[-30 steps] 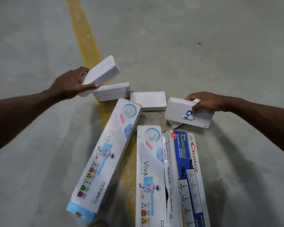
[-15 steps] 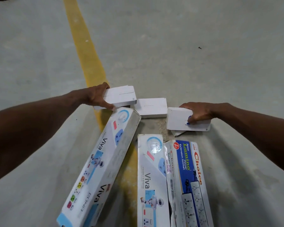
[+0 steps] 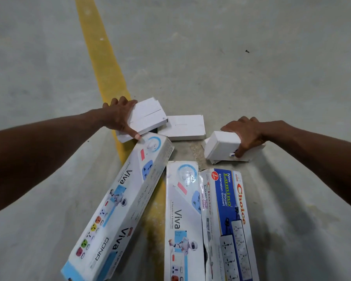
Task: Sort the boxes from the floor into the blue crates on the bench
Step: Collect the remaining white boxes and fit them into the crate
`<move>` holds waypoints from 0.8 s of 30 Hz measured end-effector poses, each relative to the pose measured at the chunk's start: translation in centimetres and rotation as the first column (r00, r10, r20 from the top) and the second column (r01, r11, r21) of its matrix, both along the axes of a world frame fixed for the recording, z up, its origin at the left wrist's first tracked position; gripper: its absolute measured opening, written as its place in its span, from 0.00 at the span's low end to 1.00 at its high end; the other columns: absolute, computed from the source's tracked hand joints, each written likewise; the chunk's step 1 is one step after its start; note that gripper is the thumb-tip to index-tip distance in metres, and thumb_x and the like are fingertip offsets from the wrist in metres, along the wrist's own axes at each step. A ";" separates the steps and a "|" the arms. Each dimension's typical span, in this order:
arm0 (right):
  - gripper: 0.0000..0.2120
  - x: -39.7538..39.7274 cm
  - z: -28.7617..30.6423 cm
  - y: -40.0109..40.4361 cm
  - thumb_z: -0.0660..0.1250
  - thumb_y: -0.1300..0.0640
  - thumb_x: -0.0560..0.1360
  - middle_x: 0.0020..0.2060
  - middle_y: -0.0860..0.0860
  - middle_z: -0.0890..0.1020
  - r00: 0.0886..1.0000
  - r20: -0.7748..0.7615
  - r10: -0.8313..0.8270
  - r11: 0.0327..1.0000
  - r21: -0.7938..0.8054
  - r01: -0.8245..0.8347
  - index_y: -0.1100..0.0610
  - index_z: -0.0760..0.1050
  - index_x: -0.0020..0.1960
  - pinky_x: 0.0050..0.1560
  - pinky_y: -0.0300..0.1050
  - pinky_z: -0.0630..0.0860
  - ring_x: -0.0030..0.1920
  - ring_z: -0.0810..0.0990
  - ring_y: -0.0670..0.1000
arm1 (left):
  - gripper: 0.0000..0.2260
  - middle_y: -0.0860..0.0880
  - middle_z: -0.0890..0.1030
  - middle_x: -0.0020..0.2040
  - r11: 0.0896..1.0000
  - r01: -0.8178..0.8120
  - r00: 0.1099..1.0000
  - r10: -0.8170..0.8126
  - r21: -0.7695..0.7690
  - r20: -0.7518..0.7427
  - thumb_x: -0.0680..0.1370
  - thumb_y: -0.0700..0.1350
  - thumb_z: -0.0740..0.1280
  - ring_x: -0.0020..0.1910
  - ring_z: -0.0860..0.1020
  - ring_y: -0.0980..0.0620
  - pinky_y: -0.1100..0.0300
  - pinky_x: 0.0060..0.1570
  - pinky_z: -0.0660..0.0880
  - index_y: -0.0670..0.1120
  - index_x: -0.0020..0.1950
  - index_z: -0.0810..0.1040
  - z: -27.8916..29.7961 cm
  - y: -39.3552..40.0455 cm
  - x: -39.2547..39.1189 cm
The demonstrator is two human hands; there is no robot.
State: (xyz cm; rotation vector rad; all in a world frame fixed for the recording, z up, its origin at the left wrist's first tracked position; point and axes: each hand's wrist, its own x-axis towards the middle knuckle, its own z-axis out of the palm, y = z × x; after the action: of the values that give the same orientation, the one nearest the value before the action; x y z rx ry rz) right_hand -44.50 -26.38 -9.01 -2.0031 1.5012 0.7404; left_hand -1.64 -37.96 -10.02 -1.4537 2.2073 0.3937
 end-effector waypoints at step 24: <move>0.40 -1.6 -0.1 3.5 0.82 0.38 0.53 0.53 0.45 0.81 0.934 0.266 -0.238 0.970 0.108 0.217 0.46 0.69 0.59 0.54 0.48 0.80 0.52 0.81 0.47 | 0.65 0.46 0.73 0.69 0.910 -0.350 0.847 0.408 0.221 -0.339 0.50 0.73 0.79 0.64 0.74 0.43 0.43 0.64 0.74 0.50 0.79 0.55 -0.1 2.0 1.3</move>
State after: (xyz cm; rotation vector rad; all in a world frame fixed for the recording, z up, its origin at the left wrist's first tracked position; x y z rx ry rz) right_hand -46.13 -22.91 -9.08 -1.7529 1.4800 0.3960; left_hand -0.29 -35.92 -10.12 -1.8567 2.0913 1.0353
